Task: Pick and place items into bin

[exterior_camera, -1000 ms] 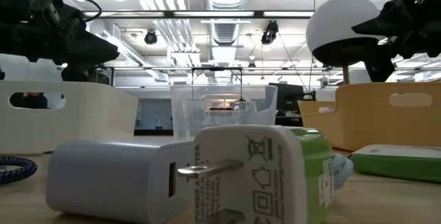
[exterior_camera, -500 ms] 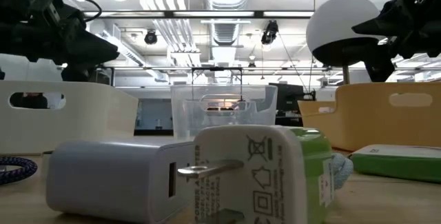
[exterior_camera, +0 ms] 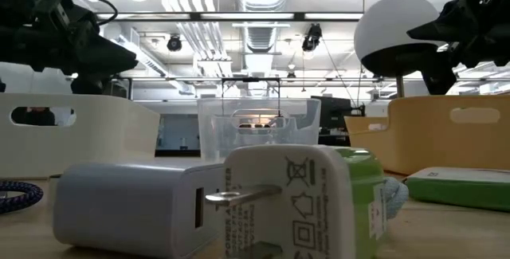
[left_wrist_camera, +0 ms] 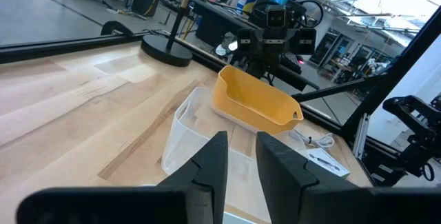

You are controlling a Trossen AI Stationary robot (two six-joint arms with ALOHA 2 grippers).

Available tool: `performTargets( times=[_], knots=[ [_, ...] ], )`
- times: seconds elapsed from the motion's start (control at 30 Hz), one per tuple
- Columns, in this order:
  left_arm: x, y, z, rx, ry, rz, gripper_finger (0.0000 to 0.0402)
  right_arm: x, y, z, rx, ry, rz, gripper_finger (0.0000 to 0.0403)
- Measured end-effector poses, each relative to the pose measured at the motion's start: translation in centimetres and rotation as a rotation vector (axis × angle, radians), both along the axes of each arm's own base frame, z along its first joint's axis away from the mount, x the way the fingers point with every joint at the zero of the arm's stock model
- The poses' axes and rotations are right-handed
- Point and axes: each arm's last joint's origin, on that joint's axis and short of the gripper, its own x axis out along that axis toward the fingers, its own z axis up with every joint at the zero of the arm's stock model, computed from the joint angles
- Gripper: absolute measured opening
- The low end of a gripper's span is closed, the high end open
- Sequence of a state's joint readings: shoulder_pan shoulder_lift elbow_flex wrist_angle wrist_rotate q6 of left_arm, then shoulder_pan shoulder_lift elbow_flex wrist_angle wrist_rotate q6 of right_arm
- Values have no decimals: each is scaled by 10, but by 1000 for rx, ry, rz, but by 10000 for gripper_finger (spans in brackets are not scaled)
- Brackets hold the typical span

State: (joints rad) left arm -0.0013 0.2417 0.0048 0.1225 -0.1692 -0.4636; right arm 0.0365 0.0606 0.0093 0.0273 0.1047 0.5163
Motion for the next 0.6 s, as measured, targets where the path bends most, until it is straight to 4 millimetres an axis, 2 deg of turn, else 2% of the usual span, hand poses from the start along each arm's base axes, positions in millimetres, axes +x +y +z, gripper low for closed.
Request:
performTargets(
  times=[0.33,0.6],
  knots=[
    [0,0,0,0,0,0,61,0,0,1,3,-8,-1,219],
    [0,1,6,72,-48,41,61,-1,-1,13,6,-135,-35,219]
  ],
)
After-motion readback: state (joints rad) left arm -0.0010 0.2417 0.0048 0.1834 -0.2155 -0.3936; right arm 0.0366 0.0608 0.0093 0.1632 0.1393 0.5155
